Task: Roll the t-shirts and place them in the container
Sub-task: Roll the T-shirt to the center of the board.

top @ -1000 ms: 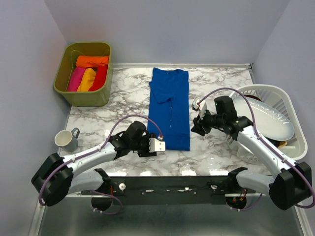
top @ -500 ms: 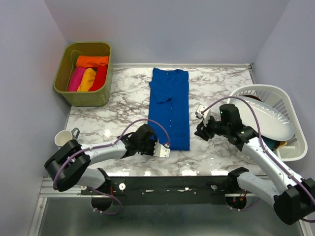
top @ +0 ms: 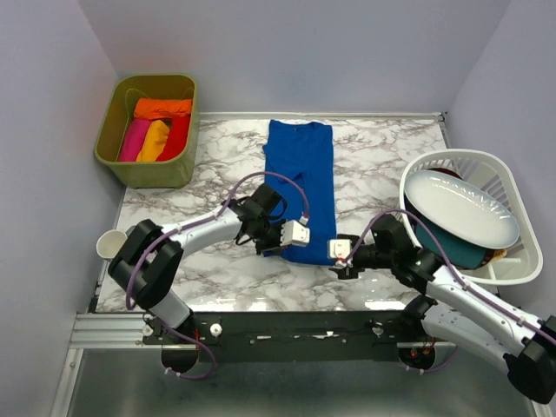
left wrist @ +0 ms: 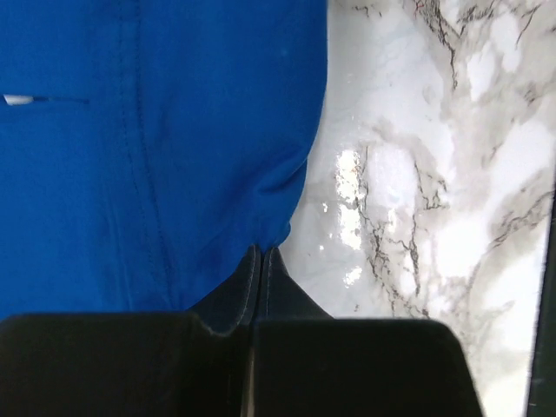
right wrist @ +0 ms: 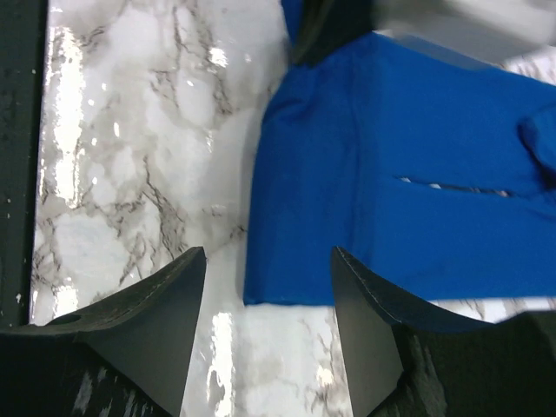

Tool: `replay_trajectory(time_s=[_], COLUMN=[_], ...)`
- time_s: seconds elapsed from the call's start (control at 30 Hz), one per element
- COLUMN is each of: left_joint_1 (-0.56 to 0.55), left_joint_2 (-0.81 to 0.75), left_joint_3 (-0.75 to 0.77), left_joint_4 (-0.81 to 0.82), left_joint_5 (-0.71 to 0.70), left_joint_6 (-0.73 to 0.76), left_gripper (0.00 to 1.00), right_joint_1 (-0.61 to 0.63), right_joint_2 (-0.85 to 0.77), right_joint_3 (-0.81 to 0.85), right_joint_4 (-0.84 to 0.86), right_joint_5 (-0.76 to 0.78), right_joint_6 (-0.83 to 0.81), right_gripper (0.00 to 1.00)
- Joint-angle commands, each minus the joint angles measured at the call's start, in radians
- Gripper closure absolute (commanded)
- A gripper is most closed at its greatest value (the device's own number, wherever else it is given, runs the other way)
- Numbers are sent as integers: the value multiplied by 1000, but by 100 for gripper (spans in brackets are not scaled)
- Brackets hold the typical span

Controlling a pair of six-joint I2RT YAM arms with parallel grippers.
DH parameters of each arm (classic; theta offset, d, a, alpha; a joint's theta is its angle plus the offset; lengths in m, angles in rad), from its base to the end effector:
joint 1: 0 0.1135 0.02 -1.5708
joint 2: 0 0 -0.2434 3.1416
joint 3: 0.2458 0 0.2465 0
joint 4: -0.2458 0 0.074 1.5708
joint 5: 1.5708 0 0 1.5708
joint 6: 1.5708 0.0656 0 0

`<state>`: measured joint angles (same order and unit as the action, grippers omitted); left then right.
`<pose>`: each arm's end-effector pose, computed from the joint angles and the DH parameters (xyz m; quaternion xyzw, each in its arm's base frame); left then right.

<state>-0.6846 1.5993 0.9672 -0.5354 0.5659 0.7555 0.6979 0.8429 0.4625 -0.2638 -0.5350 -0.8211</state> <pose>0.2148 -0.2208 0.1449 0.6624 0.6704 -0.2665 0.2019 0.1368 0.1584 0.1838 -0.6797 0.5443 0.2095 0.4447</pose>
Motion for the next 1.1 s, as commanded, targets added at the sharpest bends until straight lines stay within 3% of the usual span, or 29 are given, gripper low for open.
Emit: replay_trajectory(time_s=[0.0,0.27,0.5,1.07], left_joint_1=[88,184,224,255], left_joint_2=[25,76,122,106], left_joint_3=[16,97,148,160], left_joint_4=[-109,-274,-374,-426], left_joint_5=[184,321,374,469], left_joint_6=[-82,21,102,87], left_gripper=[100,100,100,100], right_joint_1=[116,201,235,247], right_joint_2=[113,266,306,439], right_joint_3=[-41,-7,25,44], right_joint_4=[176,351,383,373], right_joint_5=[64,234,326,328], right_joint_6=[34,109,125,4], right_gripper=[32,31,31,29])
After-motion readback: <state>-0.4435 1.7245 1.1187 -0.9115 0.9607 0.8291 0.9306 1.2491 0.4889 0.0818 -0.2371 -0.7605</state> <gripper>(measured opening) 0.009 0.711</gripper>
